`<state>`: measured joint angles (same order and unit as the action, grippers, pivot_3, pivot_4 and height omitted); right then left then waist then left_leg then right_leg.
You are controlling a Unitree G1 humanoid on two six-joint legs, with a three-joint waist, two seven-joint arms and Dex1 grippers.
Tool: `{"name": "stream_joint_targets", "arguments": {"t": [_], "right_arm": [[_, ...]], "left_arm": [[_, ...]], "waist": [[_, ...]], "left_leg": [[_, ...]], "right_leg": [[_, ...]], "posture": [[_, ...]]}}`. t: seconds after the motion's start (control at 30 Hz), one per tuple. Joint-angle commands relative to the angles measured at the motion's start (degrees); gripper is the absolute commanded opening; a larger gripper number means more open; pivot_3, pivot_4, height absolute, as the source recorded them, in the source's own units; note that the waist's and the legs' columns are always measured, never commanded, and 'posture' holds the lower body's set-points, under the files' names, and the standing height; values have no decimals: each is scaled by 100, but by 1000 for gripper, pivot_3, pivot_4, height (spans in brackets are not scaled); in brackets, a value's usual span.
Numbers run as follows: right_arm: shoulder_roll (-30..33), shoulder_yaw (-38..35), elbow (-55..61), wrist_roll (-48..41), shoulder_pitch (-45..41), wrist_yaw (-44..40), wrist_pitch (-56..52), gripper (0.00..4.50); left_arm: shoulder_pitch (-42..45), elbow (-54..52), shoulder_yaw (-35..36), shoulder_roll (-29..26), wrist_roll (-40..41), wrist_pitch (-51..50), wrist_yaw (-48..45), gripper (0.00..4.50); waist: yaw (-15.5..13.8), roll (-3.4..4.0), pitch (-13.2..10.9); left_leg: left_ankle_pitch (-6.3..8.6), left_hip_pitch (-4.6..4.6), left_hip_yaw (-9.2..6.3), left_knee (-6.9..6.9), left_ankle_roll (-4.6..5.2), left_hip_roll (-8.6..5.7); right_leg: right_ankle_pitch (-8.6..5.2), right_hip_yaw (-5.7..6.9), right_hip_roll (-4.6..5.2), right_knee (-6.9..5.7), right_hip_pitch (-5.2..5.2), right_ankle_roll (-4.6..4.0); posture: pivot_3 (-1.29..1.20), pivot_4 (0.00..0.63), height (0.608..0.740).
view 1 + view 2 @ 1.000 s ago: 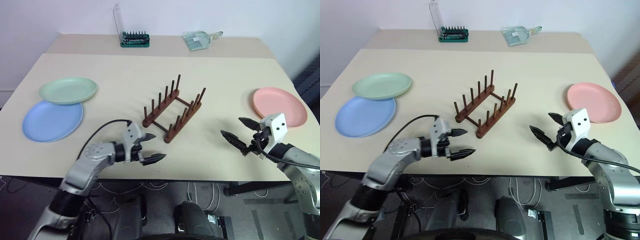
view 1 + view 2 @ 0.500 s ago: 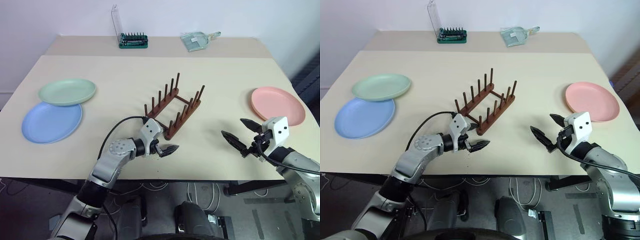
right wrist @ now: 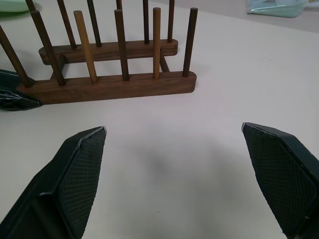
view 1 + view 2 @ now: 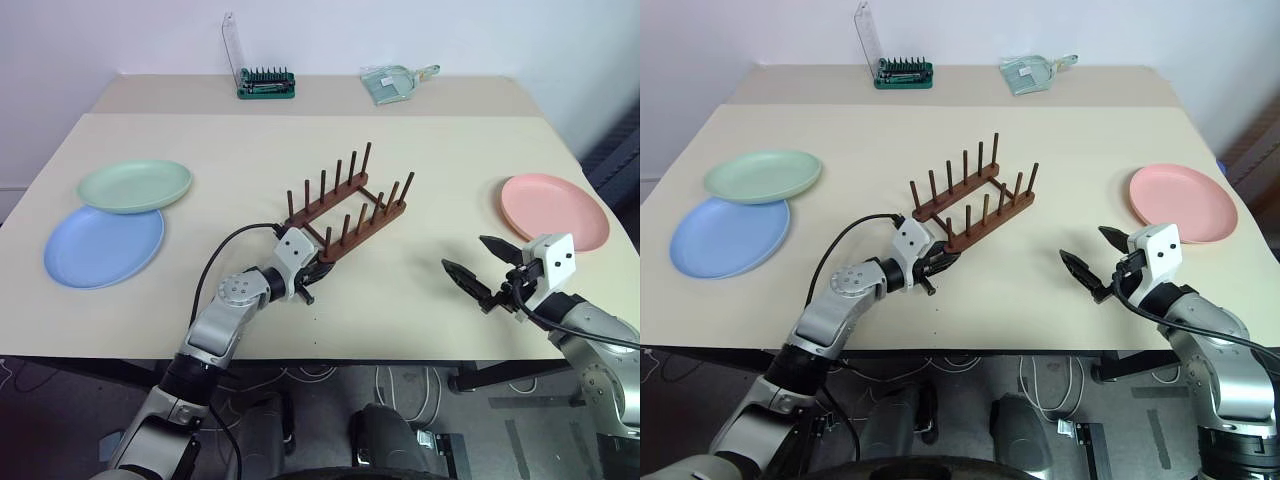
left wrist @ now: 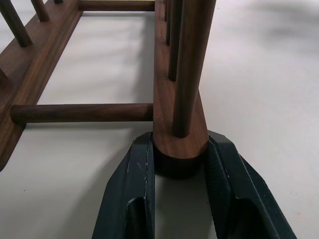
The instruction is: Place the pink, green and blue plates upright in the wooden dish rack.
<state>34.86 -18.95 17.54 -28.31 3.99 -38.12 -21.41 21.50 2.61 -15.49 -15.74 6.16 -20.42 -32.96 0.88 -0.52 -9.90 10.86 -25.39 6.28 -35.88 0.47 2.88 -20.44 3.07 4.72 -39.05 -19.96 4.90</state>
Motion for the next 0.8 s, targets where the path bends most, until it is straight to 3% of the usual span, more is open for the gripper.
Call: {"name": "stream_joint_targets", "arguments": {"t": [0.03, 0.43, 0.8], "right_arm": [[-16, -67, 194, -10, 24, 16, 104, 4500], [338, 128, 570, -11, 655, -372, -192, 4500], [137, 100, 934, -17, 1004, -142, -197, 4500]], "left_arm": [[-38, 328, 87, -212, -93, 148, -187, 763], [733, 1186, 263, -1171, 785, 1271, -3224, 763], [1688, 2853, -105, -717, 167, 2599, -4105, 763]], "waist": [[3, 0, 0], [-38, -2, -2], [-29, -4, -3]], "left_leg": [[0, 0, 0, 0, 0, 0], [2, -10, 2, 4, 2, -2], [6, -22, 1, 0, 10, -2]], "right_leg": [[0, 0, 0, 0, 0, 0], [-1, 4, 7, 7, -8, -1], [0, 8, 1, 14, -13, -1]], "posture": [[0, 150, 732], [0, 150, 732], [0, 150, 732]]}}
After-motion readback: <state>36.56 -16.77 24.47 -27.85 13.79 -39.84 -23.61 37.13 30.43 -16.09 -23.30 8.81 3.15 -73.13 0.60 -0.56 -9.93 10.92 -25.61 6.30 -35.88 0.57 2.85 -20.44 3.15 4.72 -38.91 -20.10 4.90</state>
